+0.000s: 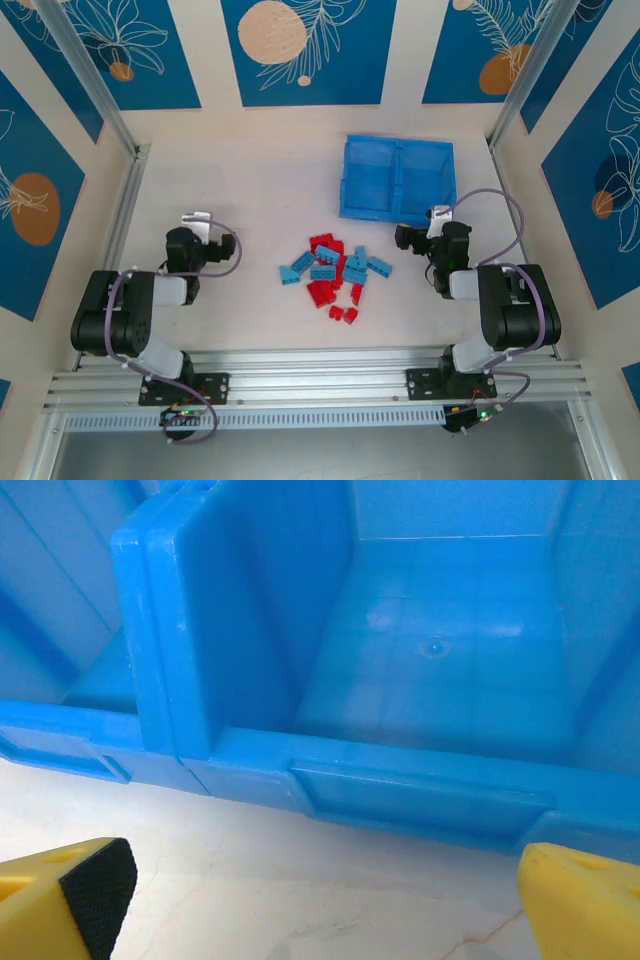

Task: Sort the legos into containers by color

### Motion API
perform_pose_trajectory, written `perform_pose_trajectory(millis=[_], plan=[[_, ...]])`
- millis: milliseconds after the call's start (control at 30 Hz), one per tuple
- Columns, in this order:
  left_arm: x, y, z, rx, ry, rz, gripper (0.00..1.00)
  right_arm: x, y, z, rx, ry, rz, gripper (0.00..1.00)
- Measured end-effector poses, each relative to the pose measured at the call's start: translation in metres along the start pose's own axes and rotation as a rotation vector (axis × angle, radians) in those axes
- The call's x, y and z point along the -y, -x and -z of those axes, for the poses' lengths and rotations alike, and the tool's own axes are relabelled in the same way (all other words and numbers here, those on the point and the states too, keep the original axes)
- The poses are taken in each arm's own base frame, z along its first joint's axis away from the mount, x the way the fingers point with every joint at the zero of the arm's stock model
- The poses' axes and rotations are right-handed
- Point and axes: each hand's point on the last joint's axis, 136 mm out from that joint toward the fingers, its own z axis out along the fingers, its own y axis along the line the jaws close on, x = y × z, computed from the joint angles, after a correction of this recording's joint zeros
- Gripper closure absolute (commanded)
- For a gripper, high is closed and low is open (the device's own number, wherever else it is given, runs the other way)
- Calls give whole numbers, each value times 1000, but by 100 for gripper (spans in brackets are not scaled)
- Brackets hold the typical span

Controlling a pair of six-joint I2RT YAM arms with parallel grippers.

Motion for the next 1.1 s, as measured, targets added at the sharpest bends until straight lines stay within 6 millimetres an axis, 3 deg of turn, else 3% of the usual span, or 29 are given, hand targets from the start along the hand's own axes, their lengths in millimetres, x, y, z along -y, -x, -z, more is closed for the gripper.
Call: perform_pose_trajectory(millis=[633, 733, 900, 1000, 1100], plan=[[0, 0, 0, 0, 0, 0, 0, 1, 2, 4, -37, -20, -9, 0], [0, 0, 0, 0, 0, 0, 0, -2, 38, 18, -39, -55, -61, 1], [0, 0, 0, 0, 0, 0, 0, -30, 138, 74, 6, -15, -221, 1], [0, 0, 0, 0, -1, 0, 0, -58, 155, 102, -78, 61, -288, 1], [0, -2, 1, -27, 5, -1, 0, -93, 133, 114, -256, 154, -304, 1]])
